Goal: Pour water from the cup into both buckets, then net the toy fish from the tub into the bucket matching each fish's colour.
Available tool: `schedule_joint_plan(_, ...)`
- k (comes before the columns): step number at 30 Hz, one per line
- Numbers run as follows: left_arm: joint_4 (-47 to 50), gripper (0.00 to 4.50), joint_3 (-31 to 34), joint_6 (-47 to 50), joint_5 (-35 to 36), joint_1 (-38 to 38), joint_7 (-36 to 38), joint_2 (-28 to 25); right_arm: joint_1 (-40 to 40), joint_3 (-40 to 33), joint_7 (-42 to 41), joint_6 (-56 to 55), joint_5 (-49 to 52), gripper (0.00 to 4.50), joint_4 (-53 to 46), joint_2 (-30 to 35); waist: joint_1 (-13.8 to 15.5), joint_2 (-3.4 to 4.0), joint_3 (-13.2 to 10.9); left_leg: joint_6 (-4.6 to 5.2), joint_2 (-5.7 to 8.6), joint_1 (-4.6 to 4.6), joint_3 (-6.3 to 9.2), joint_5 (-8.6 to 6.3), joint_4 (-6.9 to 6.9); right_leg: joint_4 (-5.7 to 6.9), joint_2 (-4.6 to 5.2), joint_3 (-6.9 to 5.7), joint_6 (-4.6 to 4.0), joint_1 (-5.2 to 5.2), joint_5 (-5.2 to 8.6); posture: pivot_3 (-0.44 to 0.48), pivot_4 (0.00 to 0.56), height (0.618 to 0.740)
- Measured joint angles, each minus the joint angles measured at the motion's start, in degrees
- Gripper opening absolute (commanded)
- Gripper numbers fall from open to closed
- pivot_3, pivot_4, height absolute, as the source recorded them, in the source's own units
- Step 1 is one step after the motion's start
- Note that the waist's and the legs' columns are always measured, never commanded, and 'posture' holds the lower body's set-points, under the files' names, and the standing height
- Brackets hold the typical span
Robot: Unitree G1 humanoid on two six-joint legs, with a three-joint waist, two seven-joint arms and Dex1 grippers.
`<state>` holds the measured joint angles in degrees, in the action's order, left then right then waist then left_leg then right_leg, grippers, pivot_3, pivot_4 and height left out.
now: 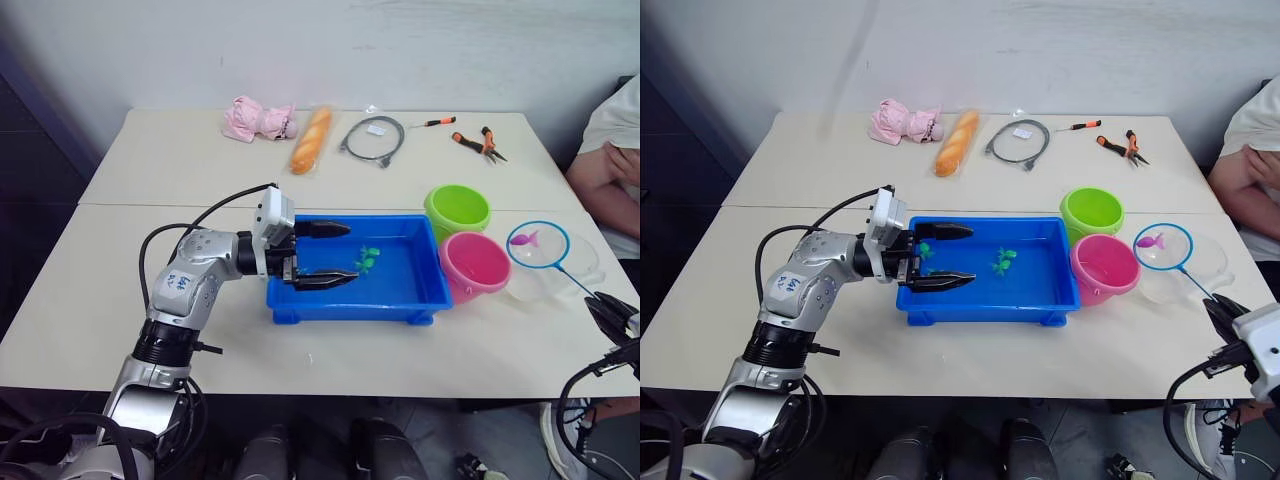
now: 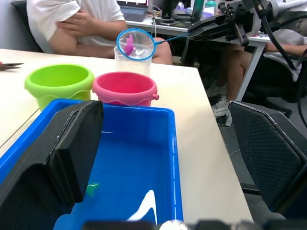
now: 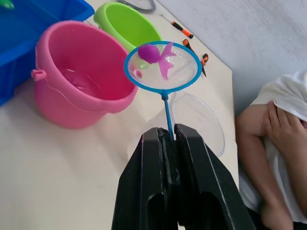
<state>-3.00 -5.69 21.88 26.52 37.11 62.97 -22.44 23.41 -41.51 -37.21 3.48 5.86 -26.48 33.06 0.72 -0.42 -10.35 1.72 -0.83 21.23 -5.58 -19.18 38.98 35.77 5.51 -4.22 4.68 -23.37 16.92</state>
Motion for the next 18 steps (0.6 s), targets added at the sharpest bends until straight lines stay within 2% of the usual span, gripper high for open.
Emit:
schedule_joint_plan(10, 0.0, 4.47, -0.1, -1.4, -1.2, -1.5, -1.5, -0.1, -0.7, 6.5, 10.0, -15.2, -18.7, 0.00, 6.1, 3.5, 0.1, 0.00, 0.0, -0.03, 0.00, 0.01, 0.00, 0.02, 0.02, 0.01, 0.00, 0.00, 0.00, -0.01, 0.00, 0.000, 0.150, 0.738)
schedule_joint_plan(18, 0.0, 4.47, 3.1, -1.3, 0.1, -2.6, -4.9, 1.2, -1.5, 9.4, 19.6, -25.3, -35.4, 0.00, 9.2, 9.1, 0.0, 0.00, 0.0, -0.12, 0.00, 0.00, 0.00, 0.11, 0.02, 0.04, -0.03, 0.00, -0.01, -0.01, 0.01, 0.000, 0.150, 0.738)
